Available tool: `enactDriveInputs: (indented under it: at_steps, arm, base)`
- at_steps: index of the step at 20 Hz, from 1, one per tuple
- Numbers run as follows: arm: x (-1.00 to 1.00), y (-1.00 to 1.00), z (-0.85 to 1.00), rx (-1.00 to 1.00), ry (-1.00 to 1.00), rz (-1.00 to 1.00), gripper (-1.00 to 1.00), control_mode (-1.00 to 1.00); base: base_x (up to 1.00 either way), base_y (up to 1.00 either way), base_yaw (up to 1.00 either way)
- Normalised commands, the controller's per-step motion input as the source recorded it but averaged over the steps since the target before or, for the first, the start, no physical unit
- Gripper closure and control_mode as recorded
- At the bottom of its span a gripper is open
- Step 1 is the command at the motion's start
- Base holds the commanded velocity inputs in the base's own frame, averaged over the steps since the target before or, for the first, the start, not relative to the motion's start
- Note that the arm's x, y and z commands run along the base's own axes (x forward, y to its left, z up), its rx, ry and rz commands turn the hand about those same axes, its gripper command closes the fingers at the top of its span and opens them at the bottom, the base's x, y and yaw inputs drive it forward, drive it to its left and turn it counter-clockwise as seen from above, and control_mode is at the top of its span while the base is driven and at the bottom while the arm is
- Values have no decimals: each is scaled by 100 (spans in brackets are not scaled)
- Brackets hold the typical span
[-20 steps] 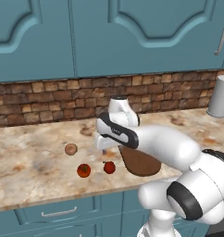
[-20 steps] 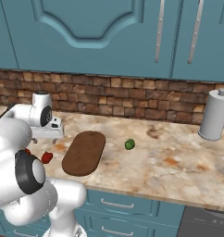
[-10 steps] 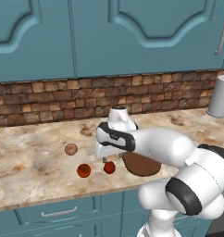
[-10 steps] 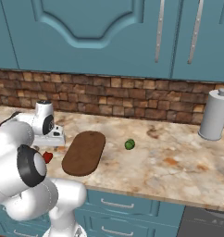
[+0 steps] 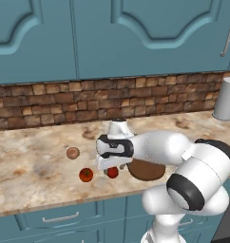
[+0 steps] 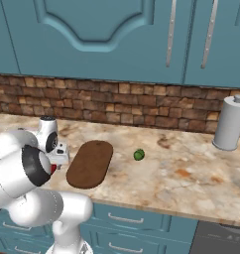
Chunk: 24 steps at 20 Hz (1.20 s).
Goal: Place the avocado, onion, tomato, and bell pepper on the cutting board.
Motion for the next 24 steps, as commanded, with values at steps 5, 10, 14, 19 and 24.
enactDriveInputs:
  at_steps: [5,10,14,19,24]
  arm:
    - [0,5,-36,0,2,0,100,-100]
    - [-6,-1,-15,0,0,0,100,-100]
    - [-20,-15,20,0,-5,0,100,-100]
    - [-14,-14,64,-6,-15,-1,100,-100]
    - [-5,-45,66,-7,-2,-9,100,-100]
  base:
    - [0,0,0]
    - [0,0,0]
    - [0,0,0]
    - [0,0,0]
    - [0,0,0]
